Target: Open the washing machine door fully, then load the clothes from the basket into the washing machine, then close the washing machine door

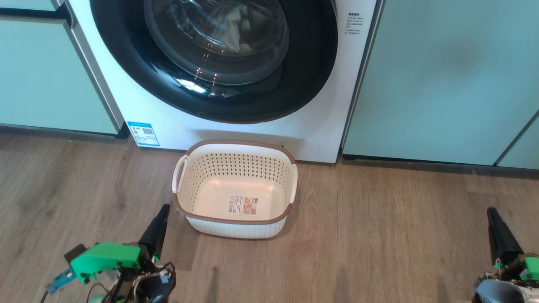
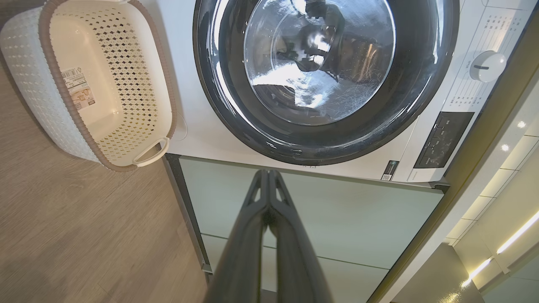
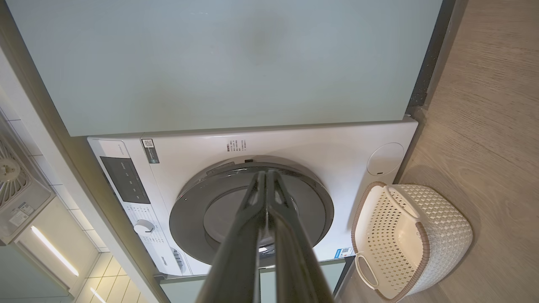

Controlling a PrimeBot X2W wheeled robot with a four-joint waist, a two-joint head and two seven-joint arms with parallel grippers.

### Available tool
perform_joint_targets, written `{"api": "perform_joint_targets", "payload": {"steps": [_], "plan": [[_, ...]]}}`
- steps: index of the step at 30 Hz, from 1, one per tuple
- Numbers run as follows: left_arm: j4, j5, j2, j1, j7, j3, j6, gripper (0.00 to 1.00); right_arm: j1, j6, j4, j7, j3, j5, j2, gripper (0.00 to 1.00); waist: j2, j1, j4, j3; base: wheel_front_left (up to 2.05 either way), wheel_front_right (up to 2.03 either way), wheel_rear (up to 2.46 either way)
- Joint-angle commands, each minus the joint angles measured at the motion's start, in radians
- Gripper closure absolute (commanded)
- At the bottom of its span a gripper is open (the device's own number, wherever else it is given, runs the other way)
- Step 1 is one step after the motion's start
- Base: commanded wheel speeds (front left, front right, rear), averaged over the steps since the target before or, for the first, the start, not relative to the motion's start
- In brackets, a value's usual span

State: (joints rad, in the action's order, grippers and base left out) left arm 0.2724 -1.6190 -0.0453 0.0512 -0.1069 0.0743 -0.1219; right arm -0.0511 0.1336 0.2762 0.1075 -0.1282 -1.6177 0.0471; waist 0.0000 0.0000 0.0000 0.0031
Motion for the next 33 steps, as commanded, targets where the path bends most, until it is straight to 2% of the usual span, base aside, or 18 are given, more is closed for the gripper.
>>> {"api": "perform_joint_targets", "payload": {"steps": [1, 33], "plan": [[-0.027, 0.01, -0.006, 0.057, -0.006, 0.039, -0.009, 1.0, -0.057, -0.003, -0.031, 0.005, 0.015, 0.009, 0.004, 1.0, 0.0, 0.0, 0.0, 0.0, 0.0, 0.0, 0.0], [-0.027, 0.011, -0.005, 0.057, -0.007, 0.04, -0.009, 1.0, -0.057, -0.003, -0.031, 0.006, 0.014, 0.009, 0.004, 1.0, 0.0, 0.0, 0.0, 0.0, 0.0, 0.0, 0.0]]}}
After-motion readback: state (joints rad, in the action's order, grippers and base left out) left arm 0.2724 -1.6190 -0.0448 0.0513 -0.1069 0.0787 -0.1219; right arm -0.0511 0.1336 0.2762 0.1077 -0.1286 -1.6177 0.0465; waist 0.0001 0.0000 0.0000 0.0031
